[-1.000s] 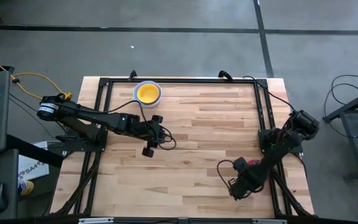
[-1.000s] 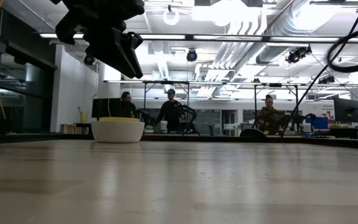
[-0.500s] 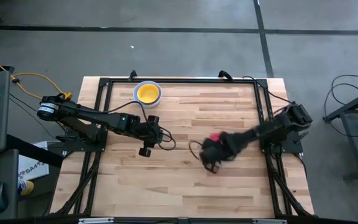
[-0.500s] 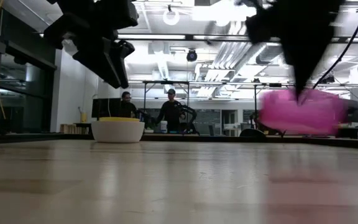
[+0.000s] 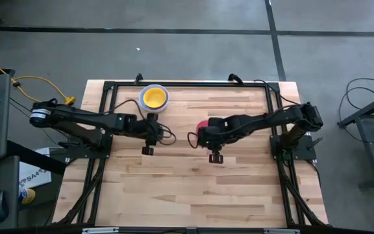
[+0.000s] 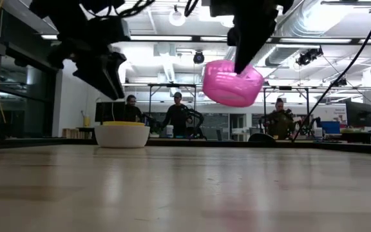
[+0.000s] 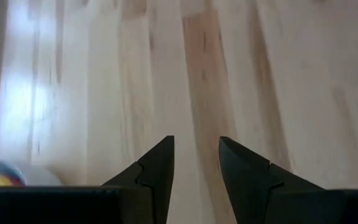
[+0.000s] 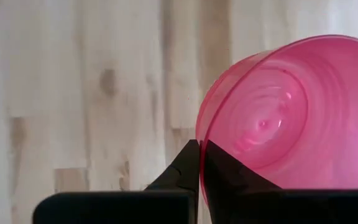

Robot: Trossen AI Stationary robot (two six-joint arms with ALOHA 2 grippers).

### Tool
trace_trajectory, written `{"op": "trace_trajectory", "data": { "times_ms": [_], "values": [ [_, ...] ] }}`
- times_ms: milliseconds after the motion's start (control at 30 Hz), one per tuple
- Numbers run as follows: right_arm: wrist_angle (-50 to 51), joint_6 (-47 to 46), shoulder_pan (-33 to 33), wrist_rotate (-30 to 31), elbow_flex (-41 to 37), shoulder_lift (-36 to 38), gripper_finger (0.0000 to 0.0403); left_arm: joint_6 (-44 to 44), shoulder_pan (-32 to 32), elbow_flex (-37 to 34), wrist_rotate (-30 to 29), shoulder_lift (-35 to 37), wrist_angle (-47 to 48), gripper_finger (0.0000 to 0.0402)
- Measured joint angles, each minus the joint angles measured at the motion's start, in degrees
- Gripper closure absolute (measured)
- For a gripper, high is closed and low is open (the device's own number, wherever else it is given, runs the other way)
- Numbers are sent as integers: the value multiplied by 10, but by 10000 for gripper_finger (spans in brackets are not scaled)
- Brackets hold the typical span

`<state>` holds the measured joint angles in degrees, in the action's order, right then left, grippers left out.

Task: Nest bowls inside each other
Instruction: Stack the red bowl on top of the yellow bowl

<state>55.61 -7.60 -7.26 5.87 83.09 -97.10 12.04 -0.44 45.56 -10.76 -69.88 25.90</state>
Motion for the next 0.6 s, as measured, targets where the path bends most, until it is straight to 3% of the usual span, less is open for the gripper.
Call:
{"op": "trace_trajectory", "data": {
  "times_ms": [233, 433, 600],
  "values": [
    [-68, 152, 3, -101, 0, -4, 400, 41, 20, -21, 87, 47, -23, 277],
    [-95, 176, 18, -107, 0, -19, 400, 43, 19, -21, 88, 55, -19, 277],
    [-84, 200, 53, -136, 0, -42, 400, 49, 20, -21, 54, 55, -21, 277]
  ]
}}
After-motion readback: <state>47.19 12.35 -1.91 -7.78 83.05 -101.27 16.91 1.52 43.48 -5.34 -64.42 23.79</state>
